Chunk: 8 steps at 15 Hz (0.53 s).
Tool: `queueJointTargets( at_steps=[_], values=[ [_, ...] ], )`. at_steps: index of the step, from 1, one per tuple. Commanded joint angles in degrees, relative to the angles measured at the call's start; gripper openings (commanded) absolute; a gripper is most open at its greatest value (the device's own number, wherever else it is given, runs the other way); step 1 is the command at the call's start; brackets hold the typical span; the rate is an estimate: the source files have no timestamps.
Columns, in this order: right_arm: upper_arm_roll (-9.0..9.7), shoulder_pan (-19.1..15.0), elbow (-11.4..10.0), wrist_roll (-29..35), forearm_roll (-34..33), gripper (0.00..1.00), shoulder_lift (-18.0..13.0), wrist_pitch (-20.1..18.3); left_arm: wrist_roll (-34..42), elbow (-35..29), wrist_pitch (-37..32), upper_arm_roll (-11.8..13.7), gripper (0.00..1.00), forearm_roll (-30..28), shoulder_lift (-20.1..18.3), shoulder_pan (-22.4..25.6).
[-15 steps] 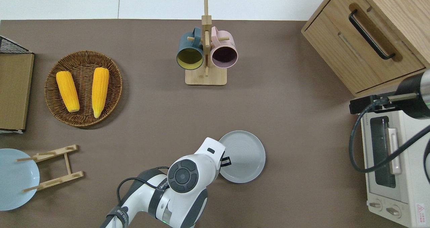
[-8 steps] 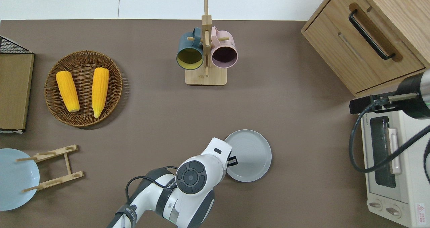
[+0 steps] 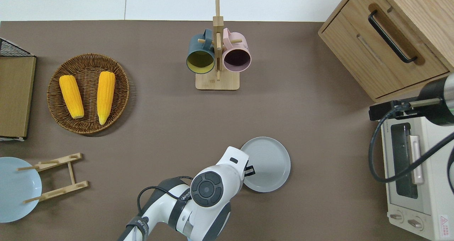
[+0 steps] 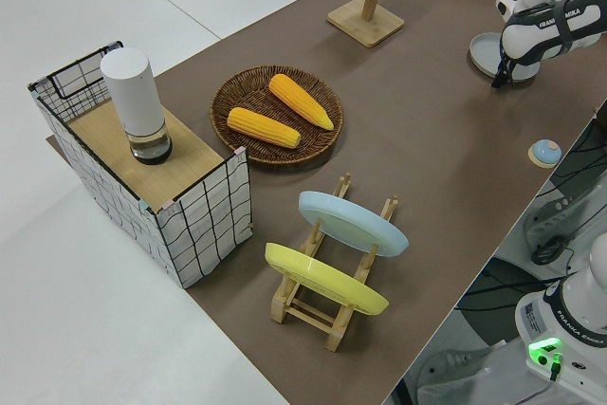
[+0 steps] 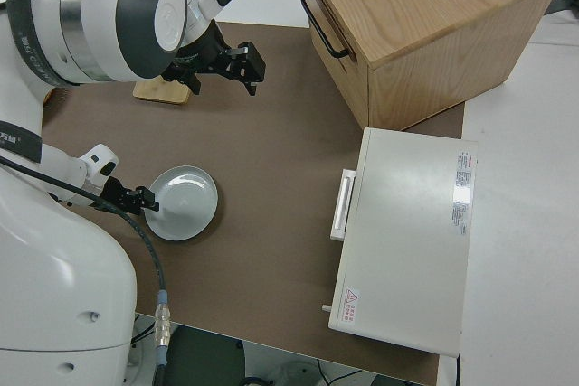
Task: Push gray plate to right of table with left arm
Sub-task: 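Nudge the gray plate slightly farther with the left gripper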
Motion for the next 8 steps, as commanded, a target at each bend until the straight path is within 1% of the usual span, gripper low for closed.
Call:
queueJointTargets(
  at_steps=[1, 3, 5, 8],
  values=[
    [-0.06, -0.2, 0.3, -0.1, 1.3, 0.983, -0.2, -0.8, -0.8, 1.5, -5.6, 1.2, 0.99, 1.7, -1.8, -0.2],
    [-0.06, -0.2, 0.3, -0.1, 1.3, 0.983, -0.2, -0.7, -0.5, 1.4, -6.9, 2.0, 0.99, 2.6, -3.2, -0.1],
    [-0.06, -0.2, 0.3, -0.1, 1.3, 0.983, -0.2, -0.8, 1.3, 1.4, -9.1, 3.1, 0.99, 2.6, -4.4, -0.1],
    [-0.06, -0.2, 0.3, -0.1, 1.3, 0.983, -0.2, -0.8, 3.5, 1.4, -14.2, 5.3, 0.99, 2.8, -7.5, 0.0]
  ],
)
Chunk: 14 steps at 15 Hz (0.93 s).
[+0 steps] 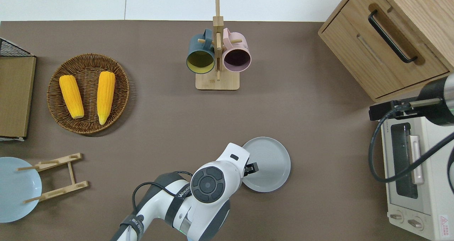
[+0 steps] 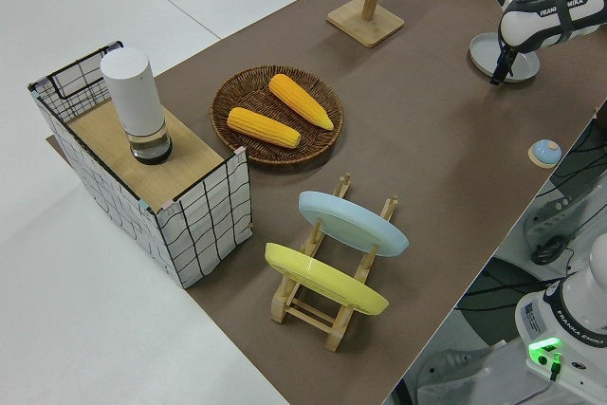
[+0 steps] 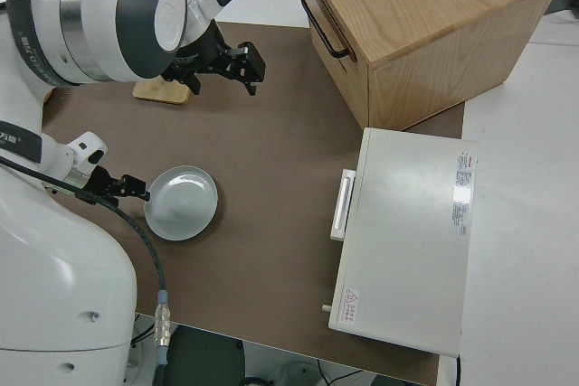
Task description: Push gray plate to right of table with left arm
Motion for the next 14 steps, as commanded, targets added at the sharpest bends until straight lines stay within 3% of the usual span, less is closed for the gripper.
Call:
queueJointTargets(
  at_steps=[1, 7, 14],
  values=[
    [-0.06, -0.2, 0.3, -0.1, 1.3, 0.983, -0.2, -0.7, 3.3, -0.1, -7.9, 3.3, 0.99, 1.5, -5.1, -0.1],
    [-0.06, -0.2, 0.3, -0.1, 1.3, 0.983, -0.2, -0.7, 7.6, 1.6, -20.9, 10.5, 0.99, 9.7, -12.3, -0.1],
    [-0.06, -0.2, 0.3, -0.1, 1.3, 0.983, -0.2, -0.7, 26.3, 15.2, -41.9, 25.9, 0.99, 10.0, -13.5, -0.1]
  ],
)
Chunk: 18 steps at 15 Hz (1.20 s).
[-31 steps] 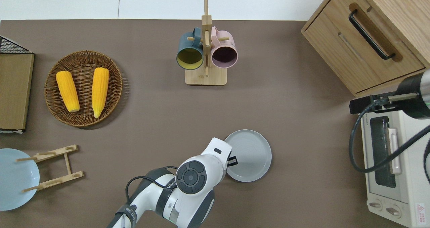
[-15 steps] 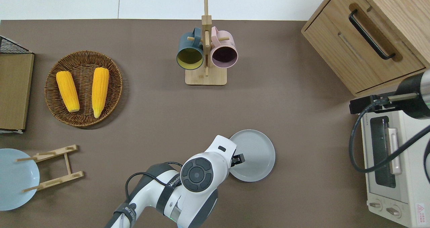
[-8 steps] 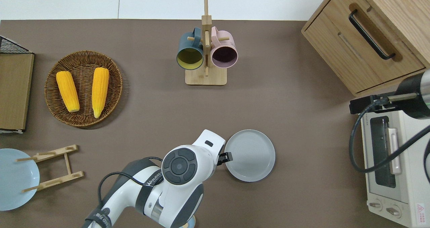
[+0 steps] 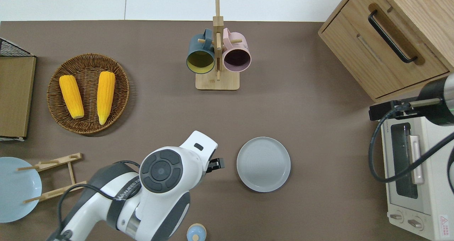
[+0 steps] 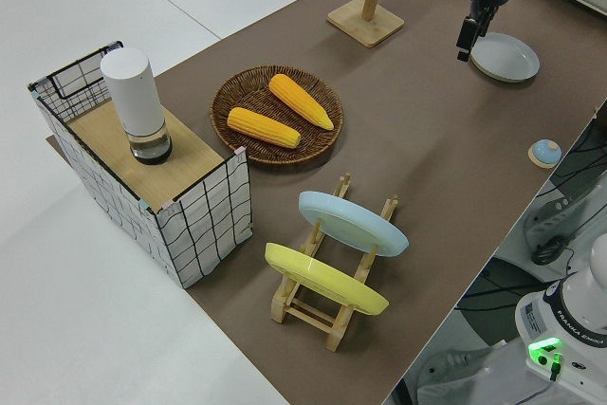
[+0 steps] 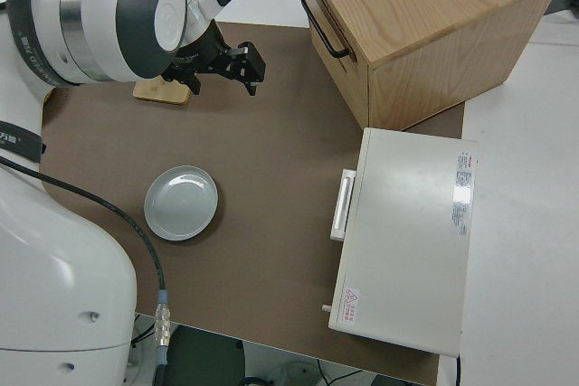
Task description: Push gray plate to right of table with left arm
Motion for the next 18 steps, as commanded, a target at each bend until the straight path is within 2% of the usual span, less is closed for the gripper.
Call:
queueJointTargets(
  at_steps=[1, 5, 9, 10, 12, 15, 18],
  values=[
    [-0.06, -0.2, 0.3, -0.1, 1.3, 0.983, -0.2, -0.7, 9.4, 7.3, -9.1, 7.3, 0.99, 1.2, 0.4, -0.3],
    [-0.06, -0.2, 0.3, -0.1, 1.3, 0.983, -0.2, -0.7, 16.7, 9.0, -11.5, 13.0, 0.99, 4.4, 0.3, -0.3],
    [-0.06, -0.2, 0.3, -0.1, 1.3, 0.983, -0.2, -0.7, 21.9, 10.3, -11.6, 16.5, 0.99, 6.0, -0.1, -0.2],
    [-0.06, -0.2, 0.3, -0.1, 1.3, 0.983, -0.2, -0.8, 23.3, 11.0, -11.7, 16.8, 0.99, 6.1, -0.4, 0.8],
    [-0.06, -0.2, 0.3, -0.1, 1.3, 0.983, -0.2, -0.8, 26.1, 12.1, -12.3, 15.9, 0.99, 6.1, -0.4, 4.8],
    [-0.06, -0.2, 0.3, -0.1, 1.3, 0.983, -0.2, -0.8, 30.3, 14.0, -13.1, 16.0, 0.99, 7.4, -0.4, 6.9],
    [-0.06, -0.2, 0.3, -0.1, 1.3, 0.983, -0.2, -0.8, 33.5, 15.3, -13.3, 13.8, 0.99, 8.7, -0.3, 11.3]
  ],
)
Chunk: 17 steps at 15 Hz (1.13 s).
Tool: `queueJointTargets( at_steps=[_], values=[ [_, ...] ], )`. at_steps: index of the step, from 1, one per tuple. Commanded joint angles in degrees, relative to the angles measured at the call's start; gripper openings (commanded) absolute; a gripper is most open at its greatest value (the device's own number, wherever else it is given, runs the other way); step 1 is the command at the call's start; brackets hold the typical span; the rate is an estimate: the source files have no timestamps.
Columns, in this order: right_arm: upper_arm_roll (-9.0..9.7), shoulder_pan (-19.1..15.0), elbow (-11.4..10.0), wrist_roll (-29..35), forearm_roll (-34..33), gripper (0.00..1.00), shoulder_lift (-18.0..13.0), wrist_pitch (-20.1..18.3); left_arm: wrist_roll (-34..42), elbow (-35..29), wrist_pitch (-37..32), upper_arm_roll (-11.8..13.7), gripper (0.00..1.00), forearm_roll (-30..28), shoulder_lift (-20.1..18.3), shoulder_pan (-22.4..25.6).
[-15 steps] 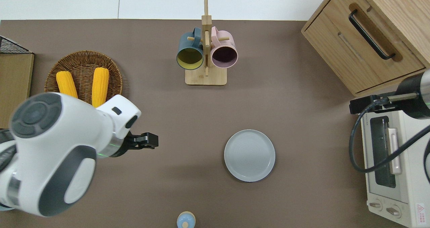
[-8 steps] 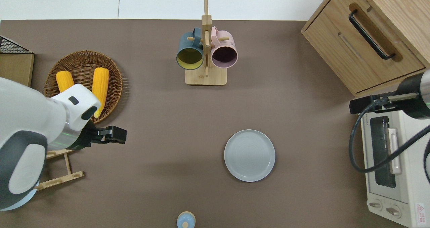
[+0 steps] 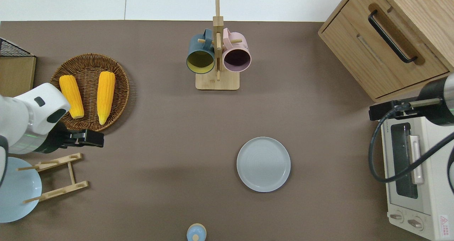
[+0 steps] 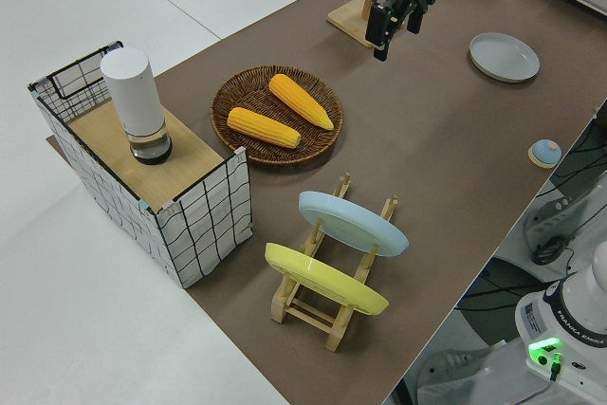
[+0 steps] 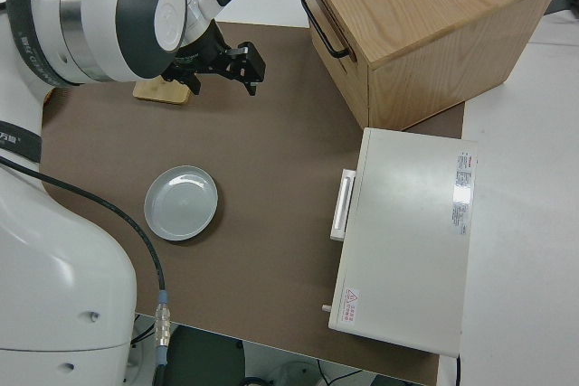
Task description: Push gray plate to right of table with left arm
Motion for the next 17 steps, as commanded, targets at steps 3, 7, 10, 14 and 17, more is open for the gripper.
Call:
queueJointTargets(
  at_steps=[3, 7, 10, 14, 17],
  values=[
    [-0.06, -0.2, 0.3, -0.1, 1.3, 0.983, -0.2, -0.8, 7.8, 4.6, -1.9, -4.9, 0.99, 2.7, 0.4, 7.8],
    [-0.06, -0.2, 0.3, -0.1, 1.3, 0.983, -0.2, -0.7, 11.6, 6.5, -2.4, -5.8, 1.0, 2.8, 0.7, 10.2],
    [-0.06, -0.2, 0.3, -0.1, 1.3, 0.983, -0.2, -0.8, 11.6, 6.9, -2.3, -6.1, 1.0, 2.3, 0.7, 11.2],
    [-0.06, -0.2, 0.3, -0.1, 1.3, 0.983, -0.2, -0.8, 11.0, 7.2, -2.3, -6.3, 1.0, 1.1, 0.7, 11.1],
    [-0.06, -0.2, 0.3, -0.1, 1.3, 0.983, -0.2, -0.8, 10.7, 7.2, -2.3, -6.2, 1.0, 0.2, 0.7, 11.1]
  ],
)
